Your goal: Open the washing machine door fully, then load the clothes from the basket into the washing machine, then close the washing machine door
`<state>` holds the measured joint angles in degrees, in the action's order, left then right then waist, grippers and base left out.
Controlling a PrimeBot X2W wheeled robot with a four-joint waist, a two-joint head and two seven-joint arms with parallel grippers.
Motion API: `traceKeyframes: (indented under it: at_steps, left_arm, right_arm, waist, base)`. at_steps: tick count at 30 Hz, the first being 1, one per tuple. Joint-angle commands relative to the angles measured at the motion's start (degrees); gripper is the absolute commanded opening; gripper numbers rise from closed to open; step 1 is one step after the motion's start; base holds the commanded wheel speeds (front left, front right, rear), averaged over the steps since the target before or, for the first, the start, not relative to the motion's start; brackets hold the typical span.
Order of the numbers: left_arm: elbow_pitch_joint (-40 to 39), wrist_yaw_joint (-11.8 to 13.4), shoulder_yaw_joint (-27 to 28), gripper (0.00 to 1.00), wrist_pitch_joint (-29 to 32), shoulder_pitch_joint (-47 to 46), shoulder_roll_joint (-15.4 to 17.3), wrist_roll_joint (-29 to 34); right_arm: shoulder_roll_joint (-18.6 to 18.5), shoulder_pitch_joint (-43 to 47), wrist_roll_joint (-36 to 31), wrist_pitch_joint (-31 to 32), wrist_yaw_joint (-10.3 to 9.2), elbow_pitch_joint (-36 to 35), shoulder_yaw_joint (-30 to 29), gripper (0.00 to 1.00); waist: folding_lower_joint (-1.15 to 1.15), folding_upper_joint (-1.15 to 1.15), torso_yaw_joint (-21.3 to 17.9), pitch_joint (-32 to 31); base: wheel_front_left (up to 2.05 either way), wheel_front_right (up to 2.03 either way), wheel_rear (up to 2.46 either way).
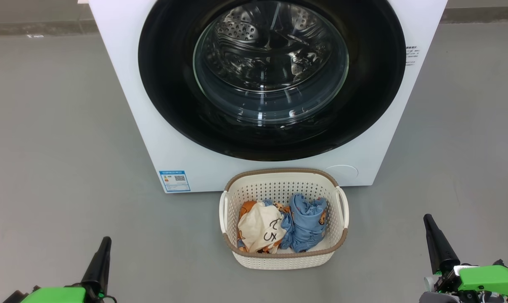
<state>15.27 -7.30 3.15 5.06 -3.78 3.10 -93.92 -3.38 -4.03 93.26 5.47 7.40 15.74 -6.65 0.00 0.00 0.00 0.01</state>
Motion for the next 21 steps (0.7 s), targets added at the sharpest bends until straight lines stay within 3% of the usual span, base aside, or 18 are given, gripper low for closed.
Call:
traceKeyframes:
  at_steps: [1, 21]
  left_arm:
    - [-0.91, -0.19, 2.04, 0.0, 0.35, -2.75, 0.8, 0.62]
    - [-0.91, -0.19, 2.18, 0.0, 0.46, -2.76, 0.7, 0.73]
  right_arm:
    - [-0.19, -2.53, -0.36, 0.32, 0.09, -1.37, 0.99, 0.0]
    - [-0.11, -2.54, -0.45, 0.4, 0.09, -1.37, 0.89, 0.0]
  waist:
    - [0.0, 0.0, 0.0, 0.0]
    - [0.0, 0.0, 0.0, 0.0]
  base:
    - [0.0, 0.0, 0.0]
    - [0.0, 0.0, 0.0]
